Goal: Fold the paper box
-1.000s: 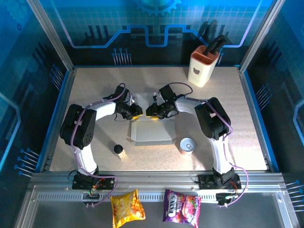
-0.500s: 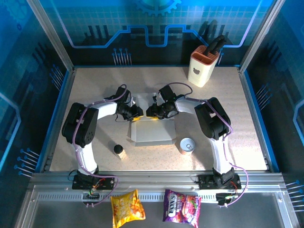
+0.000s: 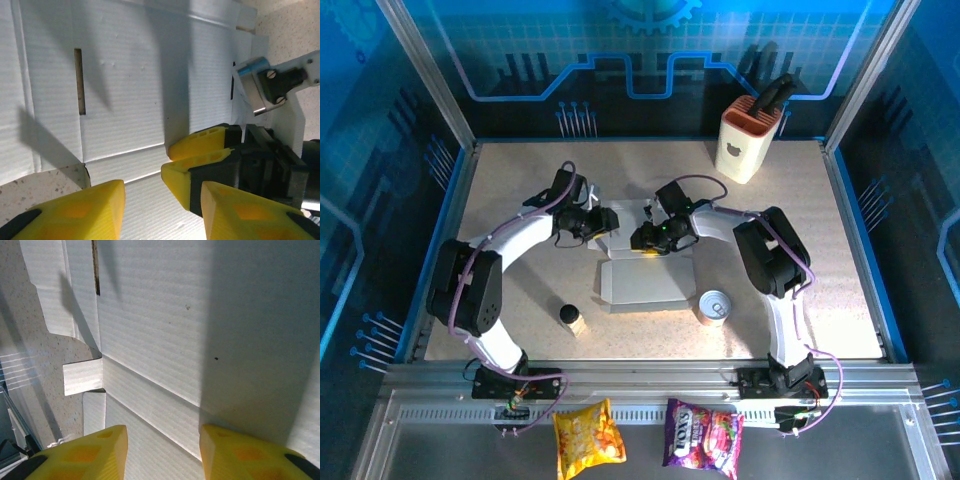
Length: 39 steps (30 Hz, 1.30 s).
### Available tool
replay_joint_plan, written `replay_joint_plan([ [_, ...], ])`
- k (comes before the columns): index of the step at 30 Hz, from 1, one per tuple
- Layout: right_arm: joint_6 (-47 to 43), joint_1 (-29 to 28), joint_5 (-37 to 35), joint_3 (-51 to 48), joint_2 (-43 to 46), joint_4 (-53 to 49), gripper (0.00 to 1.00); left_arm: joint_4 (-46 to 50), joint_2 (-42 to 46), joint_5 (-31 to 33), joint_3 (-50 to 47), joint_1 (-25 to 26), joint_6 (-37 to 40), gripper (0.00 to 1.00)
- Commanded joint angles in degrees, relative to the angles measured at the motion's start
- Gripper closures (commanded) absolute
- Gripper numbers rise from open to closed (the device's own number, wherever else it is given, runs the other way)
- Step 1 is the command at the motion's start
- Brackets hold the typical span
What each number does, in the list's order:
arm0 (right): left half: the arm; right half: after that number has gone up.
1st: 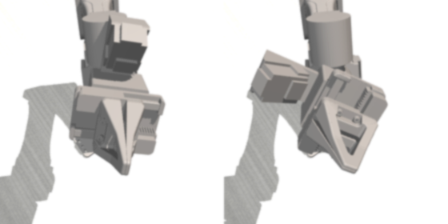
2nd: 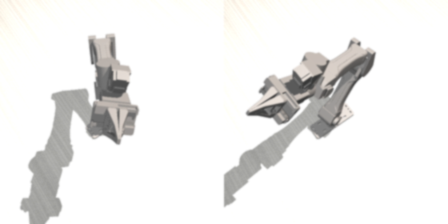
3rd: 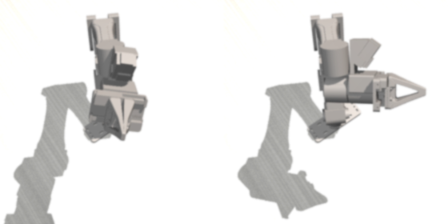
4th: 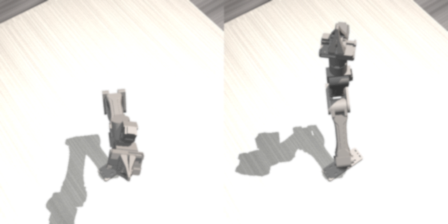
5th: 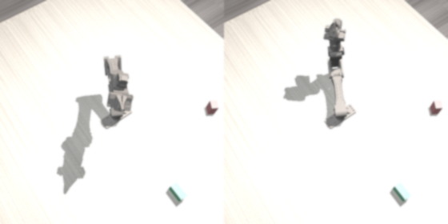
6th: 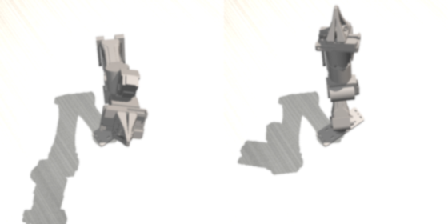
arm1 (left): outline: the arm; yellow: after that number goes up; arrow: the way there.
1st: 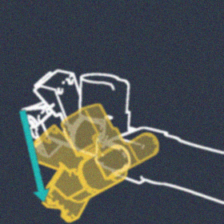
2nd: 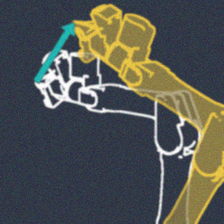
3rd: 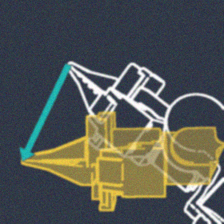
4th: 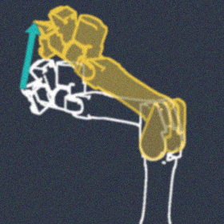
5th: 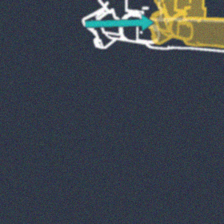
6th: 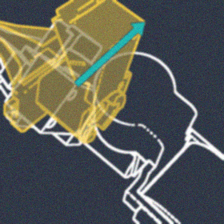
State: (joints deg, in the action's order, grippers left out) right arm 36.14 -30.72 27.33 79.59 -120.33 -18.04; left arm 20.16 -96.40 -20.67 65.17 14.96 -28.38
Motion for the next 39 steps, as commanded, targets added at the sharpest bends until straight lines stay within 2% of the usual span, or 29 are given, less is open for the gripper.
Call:
replay_joint_plan([
  [1, -0.4, 0.7, -0.9, 4.0, 1.3, -3.1, 0.55, 2.9, 0.5, 1.2, 2.6, -1.0, 2.0, 0.55],
  [5, -0.4, 2.3, -0.4, 9.1, -1.3, -3.8, 0.55, 2.9, -1.9, -1.1, 5.0, -2.3, 2.8, 0.52],
  [25, 3.6, 7.9, 0.7, 37.3, -22.1, -6.4, 0.56, 3.9, -13.6, -3.3, 16.9, -6.0, 3.9, 0.46],
  [30, 3.1, 8.1, -0.6, 40.1, -25.4, -9.2, 0.56, 3.9, -16.3, -3.7, 18.9, -6.4, 3.9, 0.45],
  [39, 1.5, 7.9, -2.1, 37.9, -26.9, -11.4, 0.56, 5.9, -22.9, -0.5, 26.0, -6.3, 3.4, 0.44],
])
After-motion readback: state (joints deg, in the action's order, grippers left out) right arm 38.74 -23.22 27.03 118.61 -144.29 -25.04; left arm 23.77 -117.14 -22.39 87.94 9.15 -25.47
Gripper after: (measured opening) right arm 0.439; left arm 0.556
